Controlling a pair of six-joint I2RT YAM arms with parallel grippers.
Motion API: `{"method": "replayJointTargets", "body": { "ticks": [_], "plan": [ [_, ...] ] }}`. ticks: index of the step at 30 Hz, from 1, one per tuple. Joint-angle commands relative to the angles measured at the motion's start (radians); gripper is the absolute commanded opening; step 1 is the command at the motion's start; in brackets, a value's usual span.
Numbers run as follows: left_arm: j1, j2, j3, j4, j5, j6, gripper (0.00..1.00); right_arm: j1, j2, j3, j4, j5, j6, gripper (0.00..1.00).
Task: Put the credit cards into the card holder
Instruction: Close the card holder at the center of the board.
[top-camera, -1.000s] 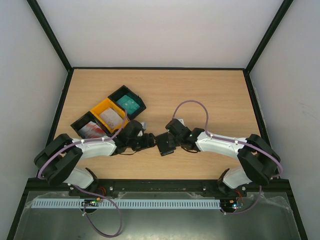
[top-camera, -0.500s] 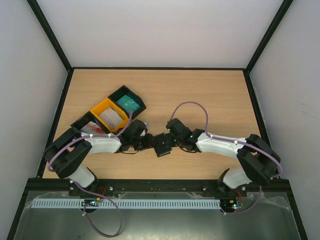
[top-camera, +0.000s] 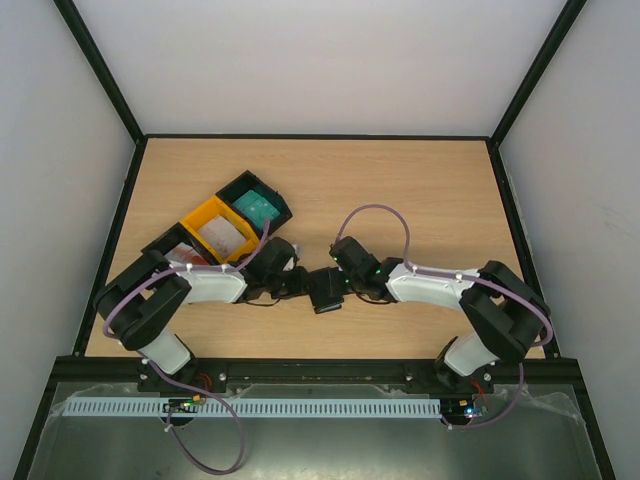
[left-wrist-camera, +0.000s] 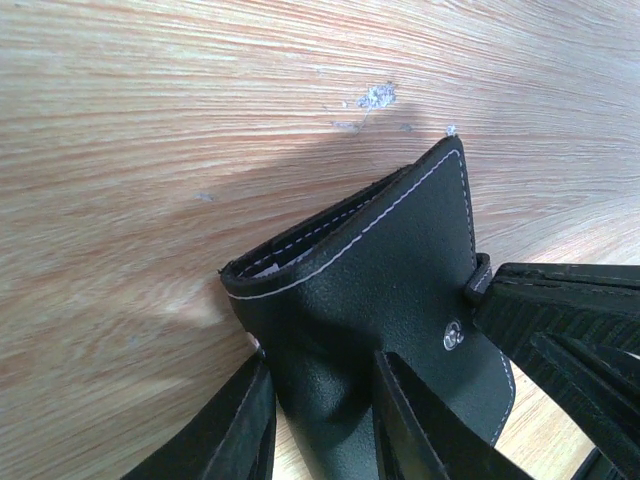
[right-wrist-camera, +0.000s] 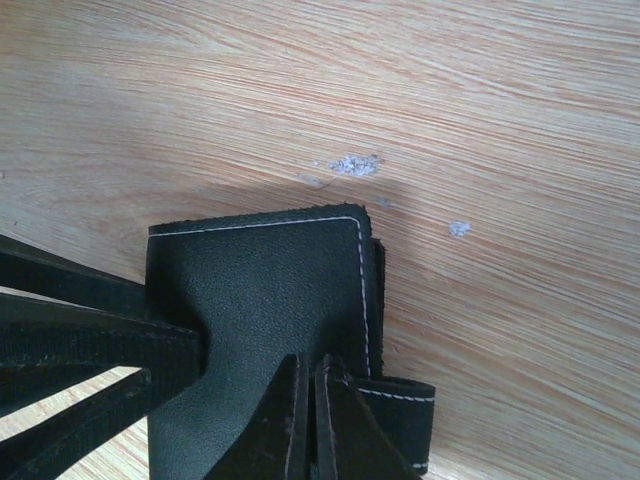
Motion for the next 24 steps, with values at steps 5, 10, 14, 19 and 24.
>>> {"method": "replayJointTargets", "body": {
  "ticks": [5,10,14,19,24],
  "plan": [
    [-0.012,0.031,0.018,-0.002,0.028,0.017,0.28,-0.001,0.029,0.014,0.028,-0.03,-0.014,0.02],
    [-0.015,0.035,0.02,-0.001,0.029,0.017,0.28,-0.001,0.021,0.005,0.043,-0.019,0.007,0.02],
    [-0.015,0.032,0.019,-0.003,0.028,0.017,0.28,-0.001,0.001,-0.001,0.033,0.028,0.023,0.02],
    [-0.015,0.032,0.017,-0.001,0.026,0.017,0.28,-0.001,-0.024,-0.013,0.047,0.028,0.046,0.02],
    [-0.015,0.032,0.017,0.0,0.029,0.015,0.28,-0.001,-0.016,-0.035,0.088,-0.003,0.068,0.02]
  ]
}}
